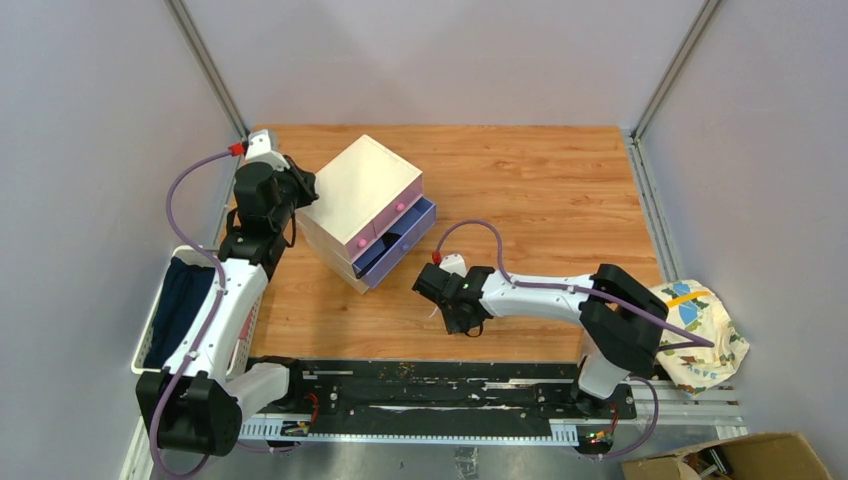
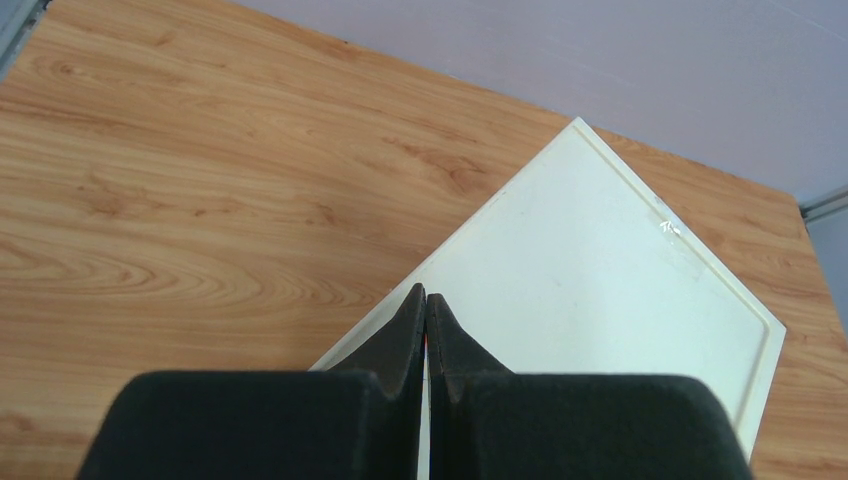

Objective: Organize the makeup
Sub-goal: Pick up the makeup brush from the center of the board, then place the makeup brush in the drawer.

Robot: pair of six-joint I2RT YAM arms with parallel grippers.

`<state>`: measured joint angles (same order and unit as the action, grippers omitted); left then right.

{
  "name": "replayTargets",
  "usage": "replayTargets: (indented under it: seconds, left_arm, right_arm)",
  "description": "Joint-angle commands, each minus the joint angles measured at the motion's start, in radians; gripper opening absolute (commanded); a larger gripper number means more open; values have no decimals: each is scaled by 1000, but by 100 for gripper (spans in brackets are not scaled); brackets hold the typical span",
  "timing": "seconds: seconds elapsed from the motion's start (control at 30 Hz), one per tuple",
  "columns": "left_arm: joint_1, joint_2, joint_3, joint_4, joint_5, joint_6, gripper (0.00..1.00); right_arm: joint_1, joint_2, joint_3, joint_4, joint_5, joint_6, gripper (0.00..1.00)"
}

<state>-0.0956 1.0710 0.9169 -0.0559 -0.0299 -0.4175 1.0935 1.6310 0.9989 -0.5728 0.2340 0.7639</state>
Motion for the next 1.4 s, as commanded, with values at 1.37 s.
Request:
replayTargets:
  seconds: [1.37]
  left_arm:
    - [-22,-63,23,-51,-10,3,0]
  right_arm:
    - [-27,-364,229,267,-302,93,0]
